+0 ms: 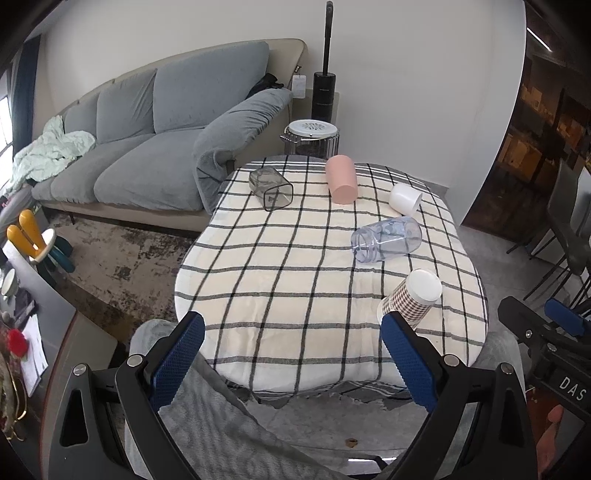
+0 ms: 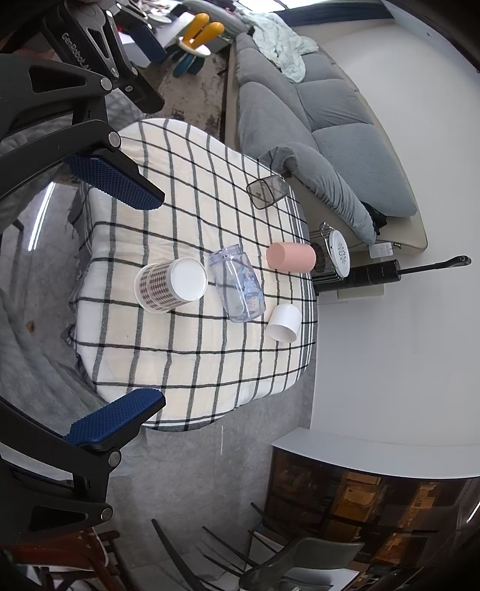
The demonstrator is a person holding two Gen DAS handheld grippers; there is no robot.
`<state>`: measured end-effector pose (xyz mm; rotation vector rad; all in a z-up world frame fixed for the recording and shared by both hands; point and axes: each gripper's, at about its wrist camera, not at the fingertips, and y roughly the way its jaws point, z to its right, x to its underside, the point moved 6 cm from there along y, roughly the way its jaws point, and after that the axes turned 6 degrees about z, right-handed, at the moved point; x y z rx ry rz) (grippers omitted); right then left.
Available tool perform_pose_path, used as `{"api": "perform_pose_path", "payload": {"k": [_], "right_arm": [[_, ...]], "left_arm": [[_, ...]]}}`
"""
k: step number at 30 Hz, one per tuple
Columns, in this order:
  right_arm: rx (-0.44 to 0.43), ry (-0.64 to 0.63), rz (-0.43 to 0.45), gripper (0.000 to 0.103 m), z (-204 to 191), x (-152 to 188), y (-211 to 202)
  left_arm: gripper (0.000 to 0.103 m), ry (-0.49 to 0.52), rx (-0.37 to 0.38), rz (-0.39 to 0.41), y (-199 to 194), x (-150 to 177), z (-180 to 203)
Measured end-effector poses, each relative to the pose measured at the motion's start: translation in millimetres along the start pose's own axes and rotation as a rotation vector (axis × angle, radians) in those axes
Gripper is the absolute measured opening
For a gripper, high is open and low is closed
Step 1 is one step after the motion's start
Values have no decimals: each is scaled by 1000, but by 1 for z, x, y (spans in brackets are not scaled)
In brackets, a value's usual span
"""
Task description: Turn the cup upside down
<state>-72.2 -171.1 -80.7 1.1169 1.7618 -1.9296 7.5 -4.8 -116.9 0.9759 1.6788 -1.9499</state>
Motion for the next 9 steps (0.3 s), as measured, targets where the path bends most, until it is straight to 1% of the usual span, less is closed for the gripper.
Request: {"api": "perform_pose_path", "payload": {"k": [3,5,9], "right_arm": [[1,0,1,97,0,0,0],[0,3,-2,97,0,0,0],[8,21,-8,97,4,3,6]], "left_arm": [[103,-18,7,-15,3,1,-1],[103,-26,3,-17,5,2,-1],[103,-3,-13,-18,10,4,2]]}}
